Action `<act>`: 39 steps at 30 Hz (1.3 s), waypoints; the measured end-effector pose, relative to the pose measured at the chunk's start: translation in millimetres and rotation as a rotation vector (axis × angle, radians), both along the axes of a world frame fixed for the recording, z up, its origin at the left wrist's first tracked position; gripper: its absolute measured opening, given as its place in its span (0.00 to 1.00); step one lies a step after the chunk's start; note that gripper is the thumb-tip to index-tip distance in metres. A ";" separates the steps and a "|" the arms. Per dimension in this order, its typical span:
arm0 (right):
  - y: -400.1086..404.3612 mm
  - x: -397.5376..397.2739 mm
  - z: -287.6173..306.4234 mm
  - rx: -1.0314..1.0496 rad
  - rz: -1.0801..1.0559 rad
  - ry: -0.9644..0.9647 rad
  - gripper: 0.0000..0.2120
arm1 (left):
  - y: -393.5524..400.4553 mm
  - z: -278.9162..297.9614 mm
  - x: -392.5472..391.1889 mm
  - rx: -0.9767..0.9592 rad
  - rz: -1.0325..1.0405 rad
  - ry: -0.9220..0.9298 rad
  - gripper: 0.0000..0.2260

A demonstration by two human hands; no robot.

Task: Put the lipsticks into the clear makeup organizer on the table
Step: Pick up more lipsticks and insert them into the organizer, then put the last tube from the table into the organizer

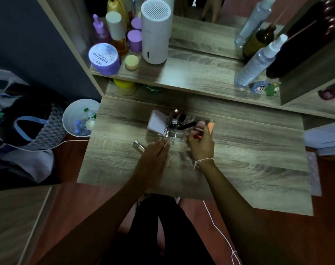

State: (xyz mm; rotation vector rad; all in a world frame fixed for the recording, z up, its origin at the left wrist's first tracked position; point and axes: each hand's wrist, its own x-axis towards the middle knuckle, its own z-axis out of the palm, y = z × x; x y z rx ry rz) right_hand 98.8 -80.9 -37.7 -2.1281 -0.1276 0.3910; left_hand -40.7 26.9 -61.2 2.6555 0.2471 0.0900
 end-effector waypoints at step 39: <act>-64.0 -78.5 -59.5 -0.719 0.723 -0.305 0.30 | 35.8 0.6 -34.5 0.075 0.105 0.076 0.15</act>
